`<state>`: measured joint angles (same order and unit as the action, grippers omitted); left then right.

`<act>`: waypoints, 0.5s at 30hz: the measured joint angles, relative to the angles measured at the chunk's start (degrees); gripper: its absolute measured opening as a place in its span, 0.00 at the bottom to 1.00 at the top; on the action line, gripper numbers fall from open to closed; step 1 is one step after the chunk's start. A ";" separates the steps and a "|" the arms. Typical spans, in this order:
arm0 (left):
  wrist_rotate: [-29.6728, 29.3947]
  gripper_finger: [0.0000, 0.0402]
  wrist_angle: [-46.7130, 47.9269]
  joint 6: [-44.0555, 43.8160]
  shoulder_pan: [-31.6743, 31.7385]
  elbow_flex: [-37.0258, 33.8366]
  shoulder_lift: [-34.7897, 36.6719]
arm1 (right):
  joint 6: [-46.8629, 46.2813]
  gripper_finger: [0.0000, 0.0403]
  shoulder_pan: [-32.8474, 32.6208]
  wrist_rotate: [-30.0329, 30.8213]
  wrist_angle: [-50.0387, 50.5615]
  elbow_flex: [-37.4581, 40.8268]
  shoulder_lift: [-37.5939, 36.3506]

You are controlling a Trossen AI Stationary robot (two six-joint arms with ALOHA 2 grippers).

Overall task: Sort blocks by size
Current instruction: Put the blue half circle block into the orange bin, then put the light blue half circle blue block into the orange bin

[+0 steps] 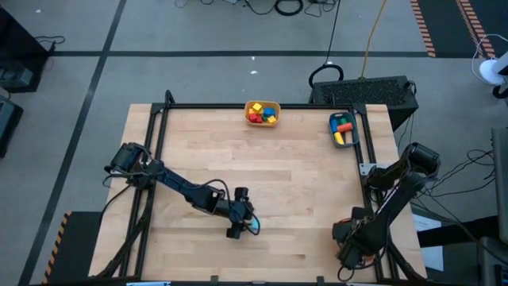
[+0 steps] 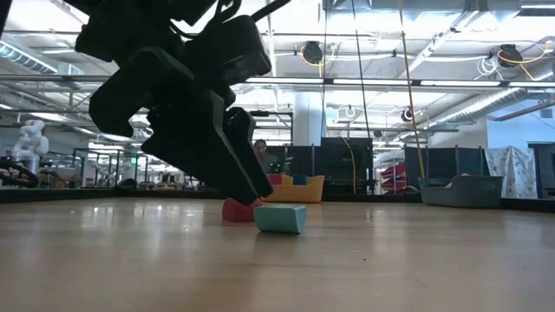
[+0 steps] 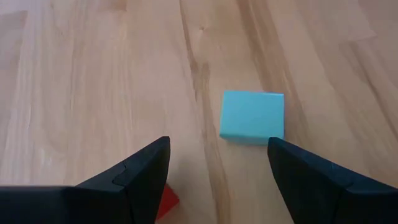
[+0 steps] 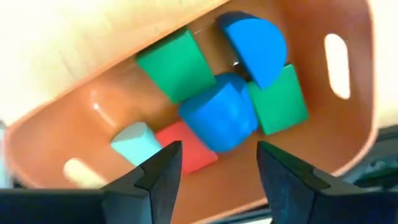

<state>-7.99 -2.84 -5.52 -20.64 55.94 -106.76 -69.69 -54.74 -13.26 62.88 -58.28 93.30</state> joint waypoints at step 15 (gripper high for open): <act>3.54 0.68 -3.27 3.04 0.00 0.00 0.00 | 1.59 0.48 -0.04 16.64 3.70 -11.56 0.00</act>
<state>-4.45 -6.11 -2.48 -20.64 55.94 -106.76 -68.10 -54.78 3.38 66.58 -69.84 93.30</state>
